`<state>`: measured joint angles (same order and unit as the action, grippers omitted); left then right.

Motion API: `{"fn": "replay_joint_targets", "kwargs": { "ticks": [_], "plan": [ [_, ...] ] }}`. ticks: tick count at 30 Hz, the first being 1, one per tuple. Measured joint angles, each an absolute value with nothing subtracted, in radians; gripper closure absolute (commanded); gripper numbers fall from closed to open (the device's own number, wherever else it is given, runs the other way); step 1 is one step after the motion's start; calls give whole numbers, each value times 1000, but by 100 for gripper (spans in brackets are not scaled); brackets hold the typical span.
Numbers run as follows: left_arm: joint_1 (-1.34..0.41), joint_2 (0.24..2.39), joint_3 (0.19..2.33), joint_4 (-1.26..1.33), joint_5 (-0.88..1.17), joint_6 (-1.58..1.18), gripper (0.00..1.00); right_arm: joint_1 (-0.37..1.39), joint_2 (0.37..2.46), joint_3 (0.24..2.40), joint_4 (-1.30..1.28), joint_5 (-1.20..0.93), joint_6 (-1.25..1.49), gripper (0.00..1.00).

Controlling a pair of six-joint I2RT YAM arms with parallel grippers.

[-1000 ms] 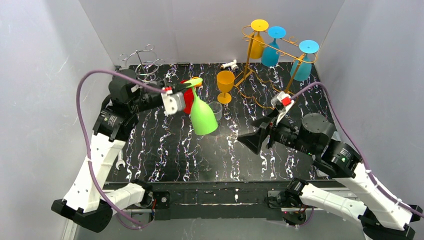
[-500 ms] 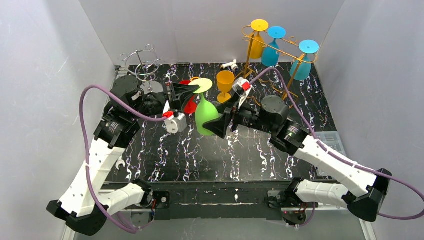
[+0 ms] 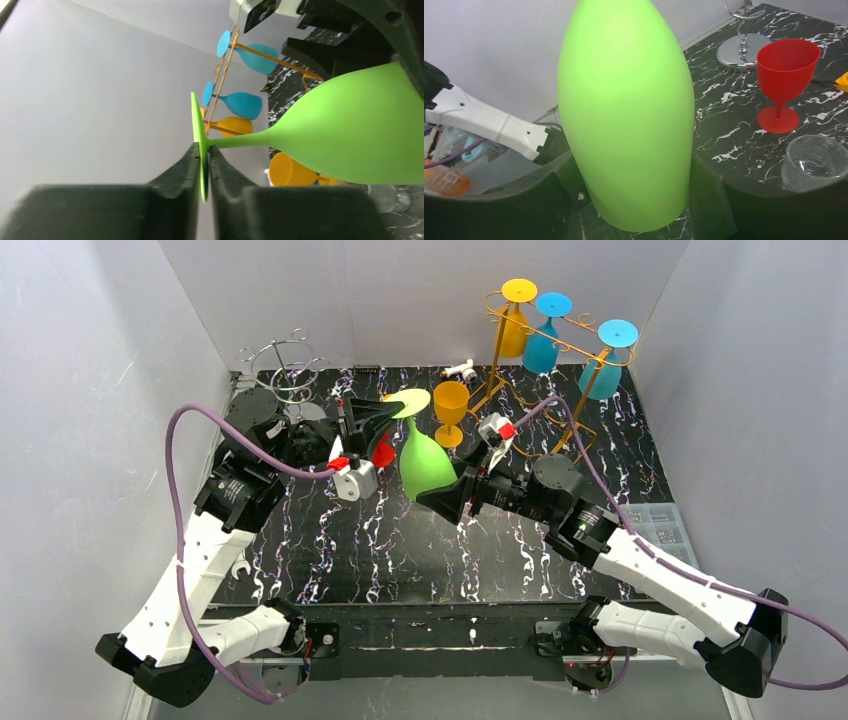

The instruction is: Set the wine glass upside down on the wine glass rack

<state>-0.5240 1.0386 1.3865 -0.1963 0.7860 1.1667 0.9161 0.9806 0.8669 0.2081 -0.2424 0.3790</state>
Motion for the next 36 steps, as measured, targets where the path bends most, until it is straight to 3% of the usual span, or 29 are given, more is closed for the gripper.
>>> {"fn": "replay_joint_targets", "kwargs": {
  "ticks": [2, 4, 5, 8, 16, 24, 30, 36],
  "plan": [
    [-526, 1040, 1386, -177, 781, 1161, 66, 916, 975, 874, 190, -220, 360, 40],
    [-527, 1042, 1386, -159, 771, 1147, 29, 917, 973, 877, 171, -183, 345, 43],
    [-527, 1042, 1385, -151, 767, 1147, 18, 917, 970, 877, 160, -162, 336, 44],
    [-527, 1042, 1374, -122, 754, 1118, 2, 918, 953, 876, 134, -82, 309, 43],
    [-527, 1047, 1365, -74, 702, 1038, 2, 917, 902, 856, 107, 188, 211, 46],
    [-527, 1036, 1337, -76, 636, 985, 2, 872, 902, 674, 229, 507, 163, 47],
    [-527, 1023, 1289, -90, 623, 971, 2, 724, 900, 563, 355, 679, 179, 45],
    [-527, 1019, 1263, -91, 622, 968, 2, 527, 902, 551, 457, 662, 183, 44]
  ]
}}
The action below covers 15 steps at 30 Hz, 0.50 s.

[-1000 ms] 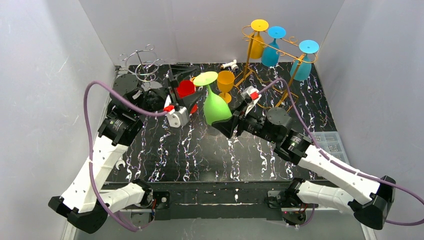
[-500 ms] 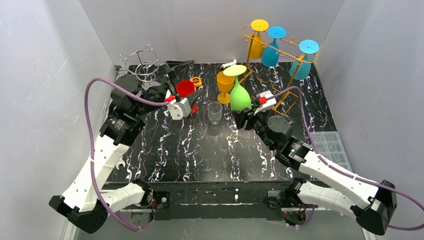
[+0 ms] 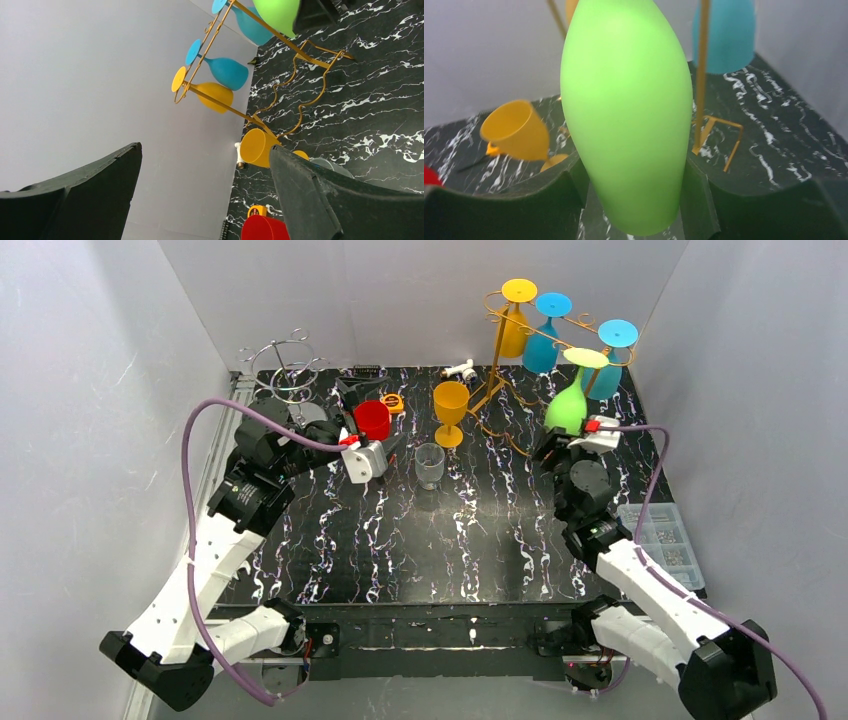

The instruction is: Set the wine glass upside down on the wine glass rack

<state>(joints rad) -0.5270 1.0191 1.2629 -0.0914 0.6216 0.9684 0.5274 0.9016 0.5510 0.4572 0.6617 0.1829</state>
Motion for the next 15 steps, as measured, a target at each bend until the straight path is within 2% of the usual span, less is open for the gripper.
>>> {"fn": "replay_joint_targets", "kwargs": {
  "ticks": [4, 15],
  "plan": [
    [-527, 1020, 1256, -91, 625, 968, 2, 436, 923, 551, 508, 624, 193, 44],
    [-527, 1039, 1251, -76, 636, 969, 2, 366, 1000, 545, 572, 538, 214, 43]
  ]
}}
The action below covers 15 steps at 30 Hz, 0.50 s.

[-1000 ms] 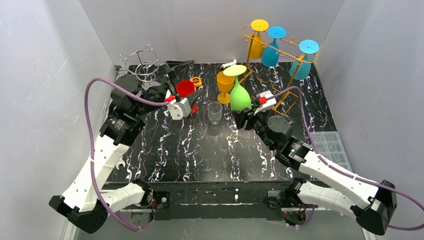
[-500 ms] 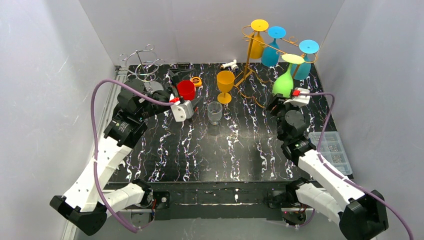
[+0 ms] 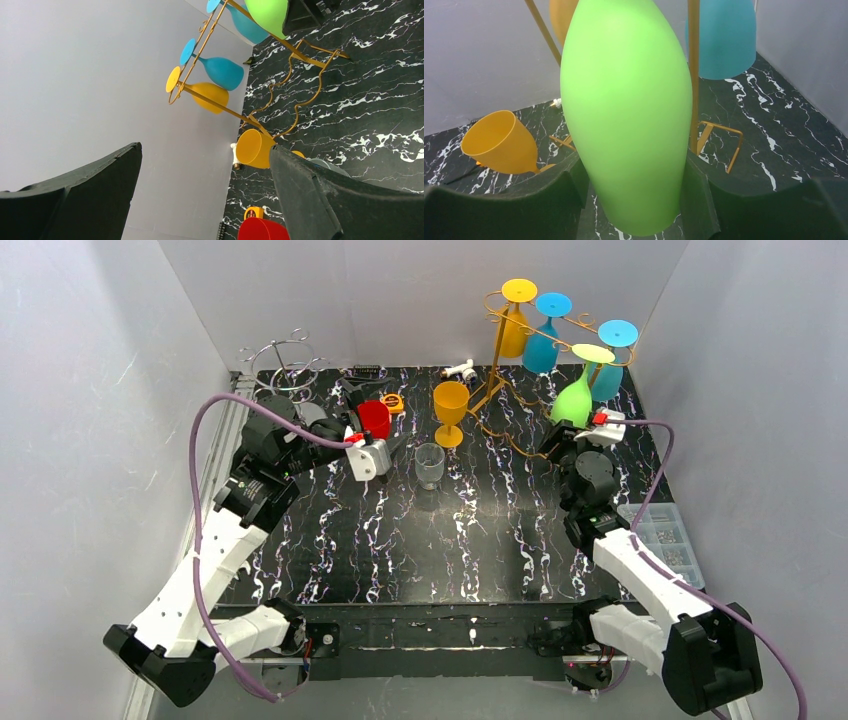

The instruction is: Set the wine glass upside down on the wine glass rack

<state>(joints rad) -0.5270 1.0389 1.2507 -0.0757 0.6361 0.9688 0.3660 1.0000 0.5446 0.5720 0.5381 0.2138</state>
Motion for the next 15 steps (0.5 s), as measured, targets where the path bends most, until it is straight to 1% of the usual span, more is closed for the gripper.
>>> {"fn": "replay_joint_targets", "kwargs": {
  "ticks": [15],
  "plan": [
    [-527, 1058, 1248, -52, 645, 970, 2, 288, 1003, 508, 595, 485, 246, 43]
  ]
}}
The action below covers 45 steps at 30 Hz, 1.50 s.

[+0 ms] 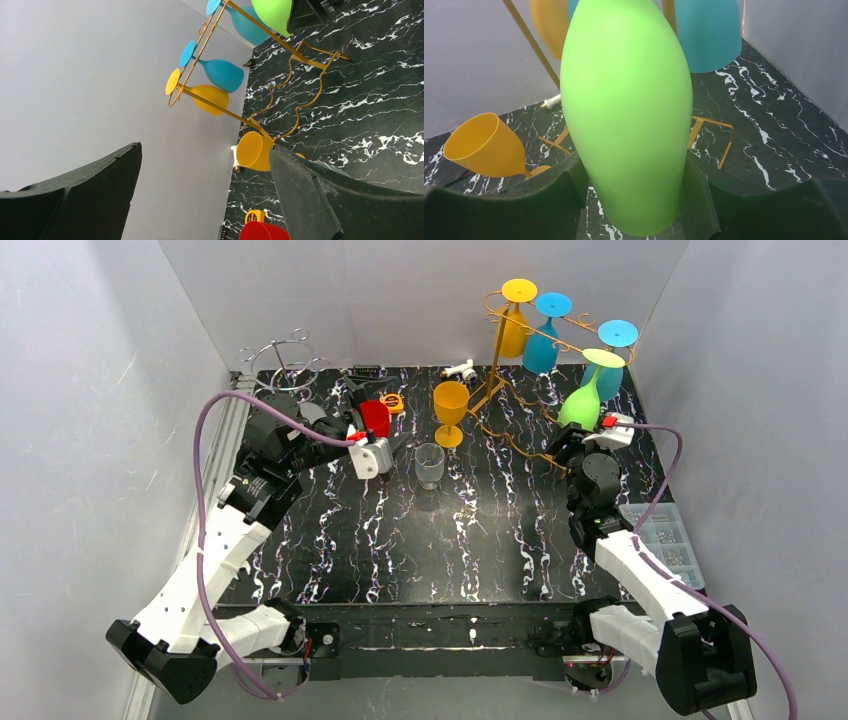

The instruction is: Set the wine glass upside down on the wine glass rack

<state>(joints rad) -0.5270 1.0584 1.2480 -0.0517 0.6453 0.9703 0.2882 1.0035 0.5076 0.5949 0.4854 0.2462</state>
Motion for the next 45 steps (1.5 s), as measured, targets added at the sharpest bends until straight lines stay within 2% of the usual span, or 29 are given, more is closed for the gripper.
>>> {"fn": "replay_joint_targets", "kwargs": {
  "ticks": [18, 20, 23, 24, 35, 43, 45],
  "plan": [
    [-527, 1066, 1237, -44, 653, 968, 2, 264, 1079, 508, 629, 435, 275, 42],
    [-527, 1067, 1235, -42, 655, 968, 2, 262, 1084, 508, 636, 431, 278, 38],
    [-527, 1070, 1233, -38, 657, 966, 2, 262, 1089, 507, 643, 426, 282, 24],
    [-527, 1072, 1233, -37, 658, 965, 2, 261, 1090, 506, 646, 424, 284, 22],
    [-527, 1073, 1222, -38, 658, 959, 2, 252, 1126, 506, 678, 423, 294, 21],
    [-527, 1072, 1222, -38, 658, 957, 2, 250, 1155, 506, 691, 414, 311, 2],
    [-527, 1072, 1222, -38, 657, 952, 2, 249, 1155, 506, 688, 412, 313, 2]
  ]
}}
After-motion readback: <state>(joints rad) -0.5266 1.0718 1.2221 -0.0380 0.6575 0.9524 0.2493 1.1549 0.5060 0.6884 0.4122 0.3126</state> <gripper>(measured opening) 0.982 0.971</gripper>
